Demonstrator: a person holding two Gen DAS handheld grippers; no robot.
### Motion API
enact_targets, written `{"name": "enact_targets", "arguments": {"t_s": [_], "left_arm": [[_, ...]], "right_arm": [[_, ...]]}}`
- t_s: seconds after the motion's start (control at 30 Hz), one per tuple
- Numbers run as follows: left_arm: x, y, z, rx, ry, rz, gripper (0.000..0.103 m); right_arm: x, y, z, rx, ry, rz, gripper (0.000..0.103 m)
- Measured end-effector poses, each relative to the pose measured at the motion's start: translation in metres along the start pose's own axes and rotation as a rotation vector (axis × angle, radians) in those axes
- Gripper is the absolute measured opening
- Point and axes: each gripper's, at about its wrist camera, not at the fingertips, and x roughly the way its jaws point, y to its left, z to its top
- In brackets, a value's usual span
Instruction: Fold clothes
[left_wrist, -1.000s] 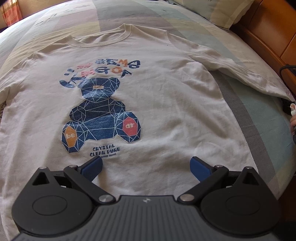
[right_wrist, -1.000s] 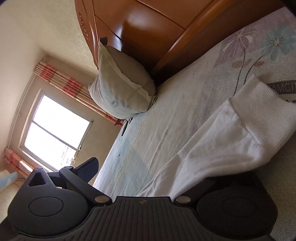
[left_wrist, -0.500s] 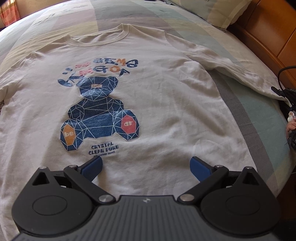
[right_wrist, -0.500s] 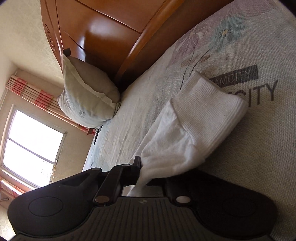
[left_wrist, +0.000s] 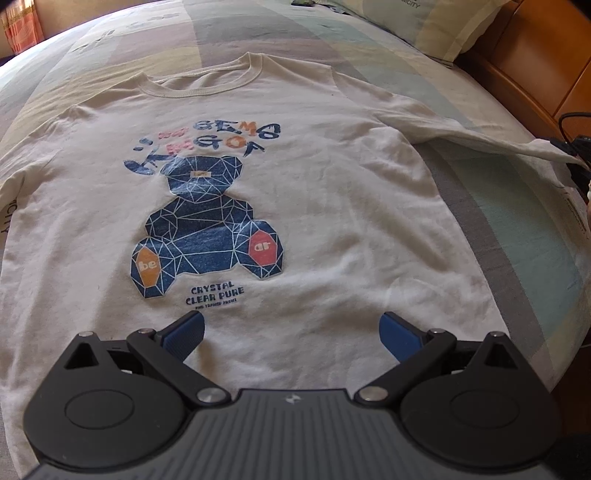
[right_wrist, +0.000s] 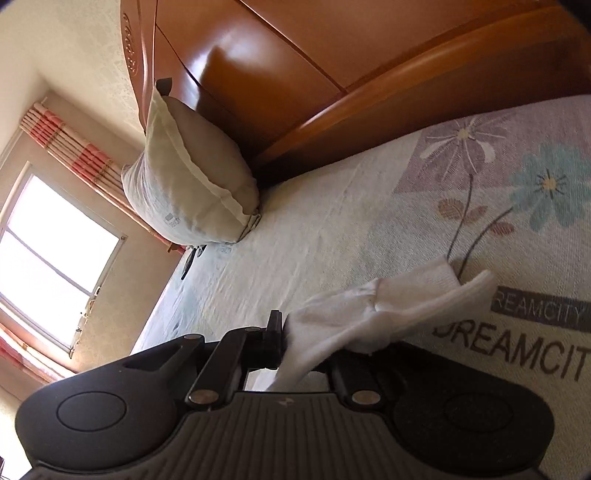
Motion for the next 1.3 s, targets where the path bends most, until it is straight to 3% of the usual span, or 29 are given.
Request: {"name": "enact_targets", "arguments": {"t_s": [0.17,0.33,0.43,0.6,0.73,0.8,0.87,0.93,1.0,1.07,1.17,1.3], "left_arm": [[-0.002,-0.003,0.001,0.008,-0.009,-0.004,0.1],[-0.003,-0.002,0.001,-0.001,-0.015,-0.004,0.1],[0.0,0.001,0.0,-0.012,-0.008,-0.001,0.1],[0.001,0.001,0.0,-0.007,-0.003,-0.003,0.1],[-0.001,0.003,0.001,-0.014,-0.011,0.003,0.1],[-0.002,0.004,0.002,-0.02,-0.016,0.003,0.1],[-0.002,0.004,0.004,-0.021,-0.021,0.002,0.1],[-0.002,0.003,0.006,-0.018,-0.024,0.0,0.1],[-0.001,-0.001,0.007,-0.009,-0.025,-0.003,0.1],[0.0,-0.006,0.008,0.002,-0.027,-0.005,0.1],[-0.001,-0.014,0.006,0.021,-0.027,-0.014,0.1],[-0.005,-0.022,-0.001,0.033,-0.023,-0.008,0.1]], "right_arm": [[0.011,0.029,0.031,-0.121,-0.02,0.028,0.007],[0.003,0.043,0.04,-0.217,-0.061,0.037,0.006],[0.003,0.024,0.038,-0.213,-0.049,-0.017,0.006],[0.011,-0.029,0.024,-0.16,0.036,-0.19,0.007],[-0.012,-0.048,0.014,-0.059,0.008,-0.202,0.018],[-0.029,-0.044,0.012,-0.063,-0.032,-0.254,0.035],[-0.048,-0.038,0.012,-0.088,-0.096,-0.33,0.045],[-0.065,-0.029,0.016,-0.141,-0.165,-0.379,0.047],[-0.071,-0.016,0.023,-0.201,-0.19,-0.351,0.048],[-0.064,0.005,0.027,-0.292,-0.154,-0.275,0.048],[-0.034,0.047,0.016,-0.494,-0.025,-0.138,0.046],[0.027,0.098,-0.022,-0.729,0.214,0.053,0.041]]}}
